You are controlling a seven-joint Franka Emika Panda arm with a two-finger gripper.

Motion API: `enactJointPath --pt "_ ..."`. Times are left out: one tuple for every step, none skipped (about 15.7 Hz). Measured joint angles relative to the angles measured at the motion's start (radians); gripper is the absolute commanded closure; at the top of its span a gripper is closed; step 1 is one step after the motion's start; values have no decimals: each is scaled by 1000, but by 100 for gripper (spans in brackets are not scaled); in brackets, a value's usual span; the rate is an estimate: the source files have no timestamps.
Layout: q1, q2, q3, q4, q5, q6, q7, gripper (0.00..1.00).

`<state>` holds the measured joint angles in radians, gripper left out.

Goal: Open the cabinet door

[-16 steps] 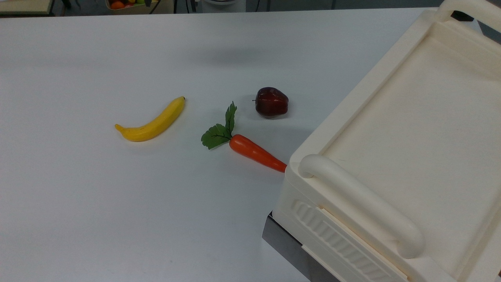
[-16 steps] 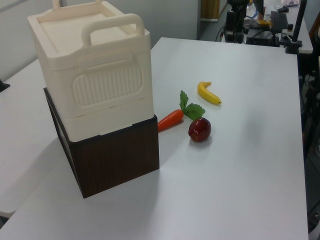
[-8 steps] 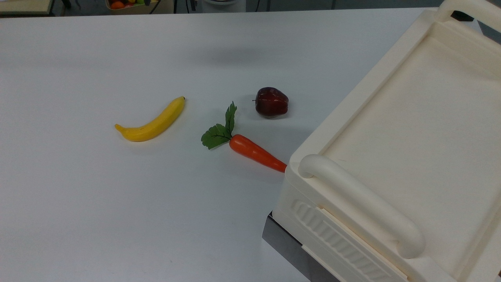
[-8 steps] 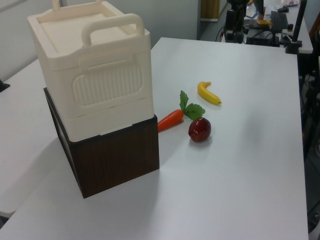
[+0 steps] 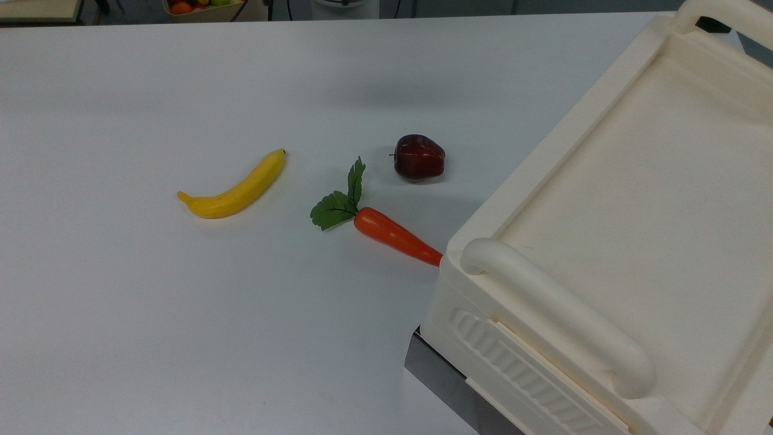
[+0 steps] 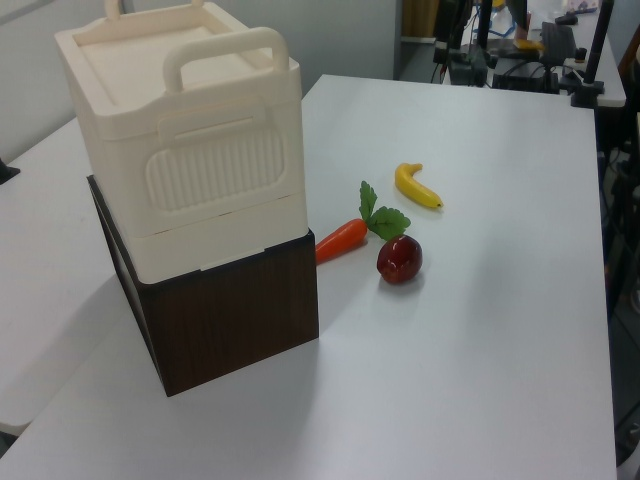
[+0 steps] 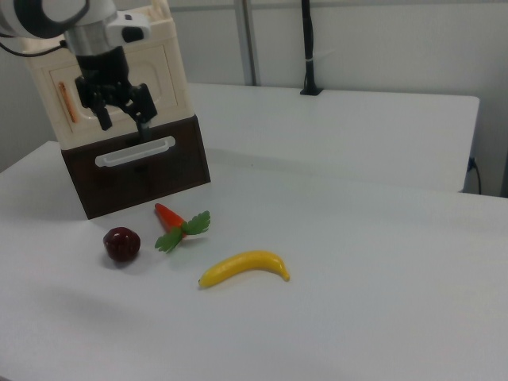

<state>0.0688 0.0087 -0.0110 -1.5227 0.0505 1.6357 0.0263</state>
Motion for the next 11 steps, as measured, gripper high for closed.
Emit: enactJointPath --pt "20 2 3 6 1 0 0 0" --pt "44 3 4 12 1 0 -5 0" --pt "69 4 6 17 1 0 -12 0" --pt "93 5 8 22 1 0 -21 0" --pt "117 5 9 28 1 0 -33 0" --pt "140 5 10 34 1 1 -50 0" --pt "164 5 10 41 2 9 -67 0" --pt "189 5 11 45 3 27 -85 0" --pt "218 6 12 47 6 57 -107 0" --pt "242 10 13 46 14 92 -128 0" --pt "266 18 15 46 31 142 -142 0"
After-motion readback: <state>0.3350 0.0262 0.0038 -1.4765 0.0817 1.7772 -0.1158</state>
